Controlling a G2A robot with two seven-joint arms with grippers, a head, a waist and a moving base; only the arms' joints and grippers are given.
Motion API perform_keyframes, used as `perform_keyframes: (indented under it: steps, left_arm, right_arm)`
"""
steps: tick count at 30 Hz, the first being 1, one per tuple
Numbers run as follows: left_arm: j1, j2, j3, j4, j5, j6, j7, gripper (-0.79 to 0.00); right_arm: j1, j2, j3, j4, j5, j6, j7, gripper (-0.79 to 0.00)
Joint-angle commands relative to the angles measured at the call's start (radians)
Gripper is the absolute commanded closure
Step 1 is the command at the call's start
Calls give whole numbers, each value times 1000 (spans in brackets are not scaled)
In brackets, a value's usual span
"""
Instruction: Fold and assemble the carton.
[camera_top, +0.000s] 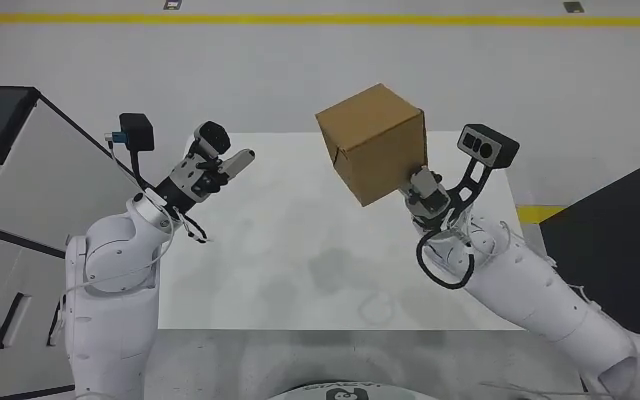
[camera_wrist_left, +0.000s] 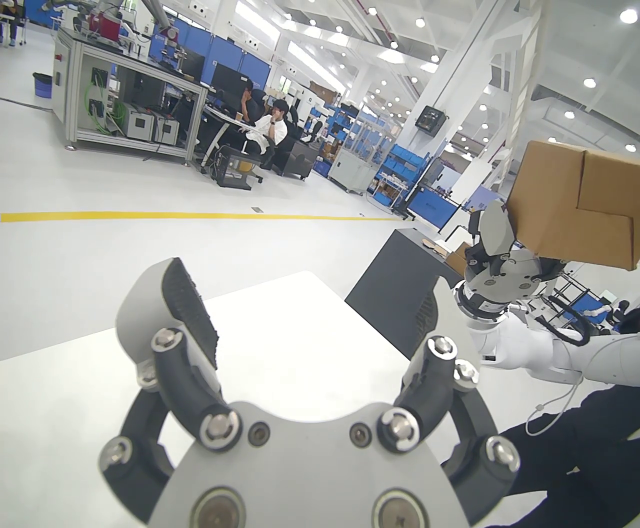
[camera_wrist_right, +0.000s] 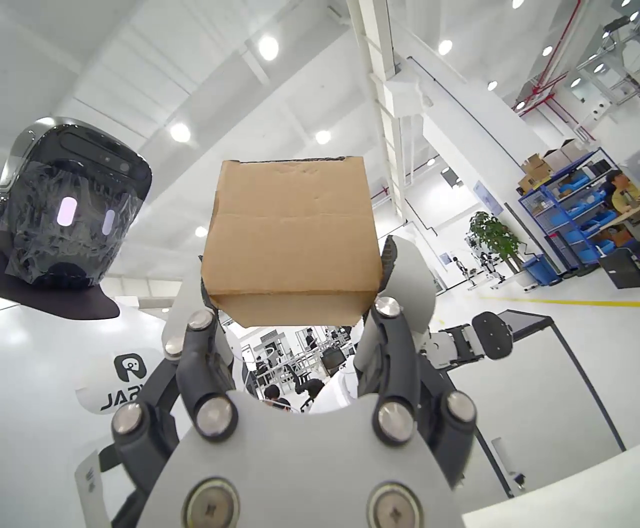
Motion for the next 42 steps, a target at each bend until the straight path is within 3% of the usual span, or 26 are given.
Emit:
perform_keyframes:
  steps: [1, 9, 16, 25, 42]
  left_arm:
    - [0, 0, 0, 0, 0, 0, 0, -785]
    - [0, 0, 0, 0, 0, 0, 0, -785]
    - [0, 0, 0, 0, 0, 0, 0, -785]
    - [0, 0, 0, 0, 0, 0, 0, -785]
    - [0, 0, 0, 0, 0, 0, 0, -785]
  right_arm:
    - [-11, -7, -18, -20, 68, 21, 31, 0]
    - [-17, -33, -81, -46, 378, 125, 218, 0]
    - [-32, -47, -71, -42, 497, 199, 353, 0]
    - [-36, -50, -59, -40, 485, 215, 356, 0]
    - [-95, -106, -53, -44, 883, 219, 651, 0]
